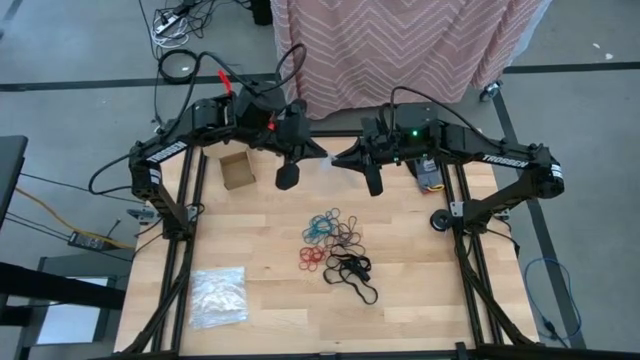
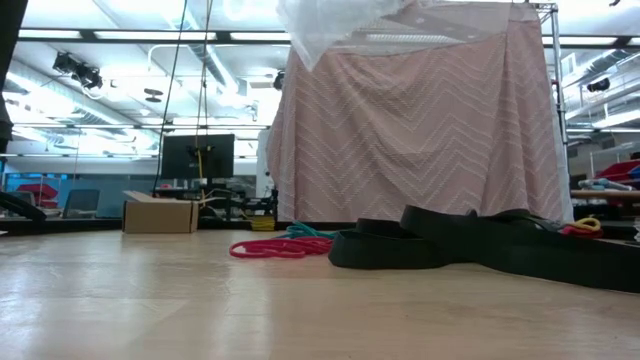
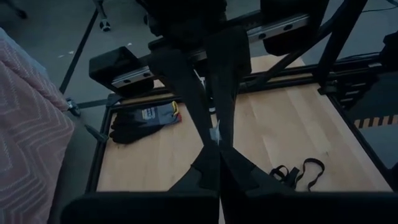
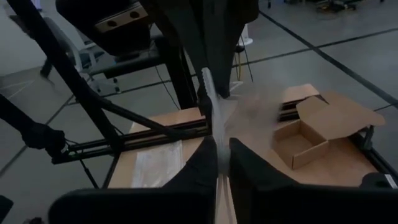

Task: Sort rubber bands
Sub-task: Close the transparent zip bag

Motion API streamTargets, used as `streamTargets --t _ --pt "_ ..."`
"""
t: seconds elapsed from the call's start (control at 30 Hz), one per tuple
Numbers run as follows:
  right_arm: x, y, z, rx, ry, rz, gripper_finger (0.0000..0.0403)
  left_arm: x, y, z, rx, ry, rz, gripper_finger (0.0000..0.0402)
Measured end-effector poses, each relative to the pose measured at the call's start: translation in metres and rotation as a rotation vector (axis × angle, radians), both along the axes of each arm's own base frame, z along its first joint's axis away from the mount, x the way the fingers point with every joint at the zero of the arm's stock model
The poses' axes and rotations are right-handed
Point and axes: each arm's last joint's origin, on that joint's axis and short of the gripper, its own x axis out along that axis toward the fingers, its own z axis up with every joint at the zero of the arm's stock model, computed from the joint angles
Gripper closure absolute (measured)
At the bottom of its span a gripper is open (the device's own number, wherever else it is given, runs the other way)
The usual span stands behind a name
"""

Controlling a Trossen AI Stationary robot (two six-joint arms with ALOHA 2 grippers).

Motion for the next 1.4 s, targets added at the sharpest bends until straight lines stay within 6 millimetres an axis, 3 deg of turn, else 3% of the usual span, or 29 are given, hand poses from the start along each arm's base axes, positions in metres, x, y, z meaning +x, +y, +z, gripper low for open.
streamTargets --t 0.67,1.33,1.4 --pt "-0.001 0.000 -0.001 0.000 0.018 -0.005 0.0394 -0.021 -0.001 0.036 0.109 -0.119 0.083 0.0401" --pt "-0.001 0.000 -0.002 0.000 0.021 -0.006 0.0394 -0.057 -0.001 0.061 0.273 -0.205 0.261 0.0401" --pt "-0.002 0.001 -0.010 0.017 0.091 0.012 0.0394 -0.061 0.000 0.067 0.299 -0.248 0.306 0.0401"
